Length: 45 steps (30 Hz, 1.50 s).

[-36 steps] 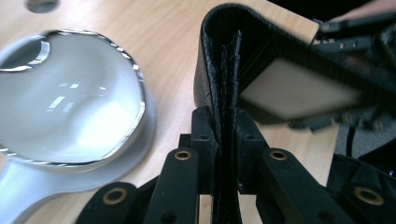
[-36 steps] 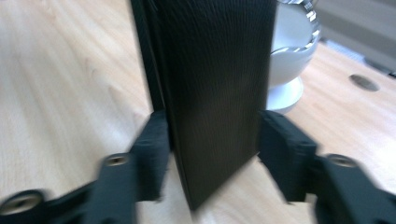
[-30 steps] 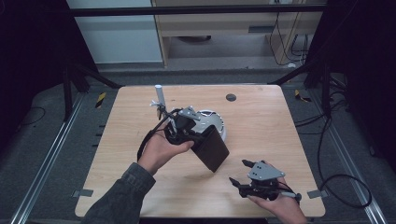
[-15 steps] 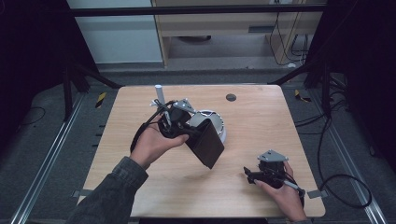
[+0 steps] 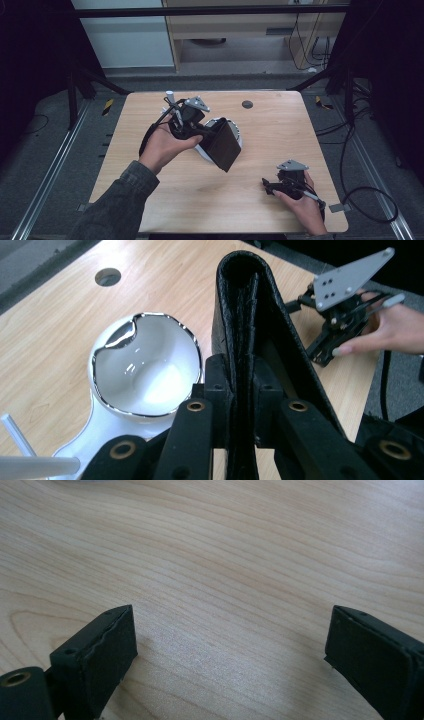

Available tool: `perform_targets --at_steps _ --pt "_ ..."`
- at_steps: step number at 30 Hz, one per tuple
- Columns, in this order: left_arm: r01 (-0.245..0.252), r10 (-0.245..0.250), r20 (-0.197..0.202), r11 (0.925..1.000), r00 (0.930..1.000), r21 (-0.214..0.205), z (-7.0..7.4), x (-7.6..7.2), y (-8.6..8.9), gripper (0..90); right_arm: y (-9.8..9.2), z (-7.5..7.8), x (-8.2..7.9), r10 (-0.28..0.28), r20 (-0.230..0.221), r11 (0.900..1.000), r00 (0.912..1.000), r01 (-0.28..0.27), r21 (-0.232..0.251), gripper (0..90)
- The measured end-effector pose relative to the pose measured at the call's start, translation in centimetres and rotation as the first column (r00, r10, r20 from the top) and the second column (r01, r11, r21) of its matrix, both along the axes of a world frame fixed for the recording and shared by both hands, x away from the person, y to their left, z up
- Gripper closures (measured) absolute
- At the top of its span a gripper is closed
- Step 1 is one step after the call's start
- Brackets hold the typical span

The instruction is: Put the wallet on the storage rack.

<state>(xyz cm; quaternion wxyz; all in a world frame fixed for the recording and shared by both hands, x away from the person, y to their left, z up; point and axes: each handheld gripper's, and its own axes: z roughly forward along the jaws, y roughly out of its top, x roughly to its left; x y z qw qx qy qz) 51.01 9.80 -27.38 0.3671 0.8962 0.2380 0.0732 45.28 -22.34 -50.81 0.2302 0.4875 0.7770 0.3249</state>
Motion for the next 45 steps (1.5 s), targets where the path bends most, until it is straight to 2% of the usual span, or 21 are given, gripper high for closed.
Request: perform_targets --at_steps 6,11,15,19,22,29,33,41,45 --pt "-0.012 0.012 0.014 0.9999 0.9998 -0.008 0.8 0.5 0.0 81.6 -0.1 -0.2 0.1 -0.008 -0.012 0.9999 0.9999 0.008 0.007 4.8" --pt "-0.03 0.03 0.01 0.9987 0.9995 -0.041 1.2 0.9 0.5 81.6 -0.2 -0.5 0.2 -0.017 -0.016 0.9994 0.9997 0.017 0.031 3.6" --pt "-0.041 0.042 0.028 0.9984 0.9987 -0.039 1.5 1.0 0.7 81.5 -0.2 -0.5 0.2 -0.018 -0.016 0.9993 0.9997 0.019 0.031 3.3" --pt "-0.053 0.055 0.027 0.9973 0.9981 -0.051 1.6 1.5 0.9 81.5 -0.2 -0.5 0.2 -0.019 -0.017 0.9993 0.9997 0.019 0.031 3.0" --pt "-0.071 0.073 0.04 0.9966 0.9965 -0.041 1.5 1.9 1.1 81.5 -0.2 -0.5 0.2 -0.019 -0.018 0.9993 0.9997 0.019 0.031 2.9" --pt "-0.106 0.107 0.058 0.9941 0.9925 -0.019 0.8 3.2 1.3 81.5 -0.2 -0.5 0.2 -0.017 -0.017 0.9995 0.9997 0.017 0.028 2.9" --pt "-0.127 0.128 0.058 0.9916 0.99 -0.027 0.4 4.0 1.2 81.5 -0.2 -0.5 0.2 -0.017 -0.015 0.9995 0.9997 0.017 0.026 2.9" --pt "-0.149 0.15 0.042 0.9886 0.9878 -0.018 -1.1 5.3 0.8 81.4 -0.2 -0.5 0.2 -0.014 -0.013 0.9996 0.9998 0.015 0.024 2.9" --pt "-0.145 0.145 0.028 0.9893 0.989 -0.015 -2.1 5.9 0.3 81.4 -0.2 -0.5 0.2 -0.014 -0.013 0.9996 0.9998 0.015 0.024 2.9"
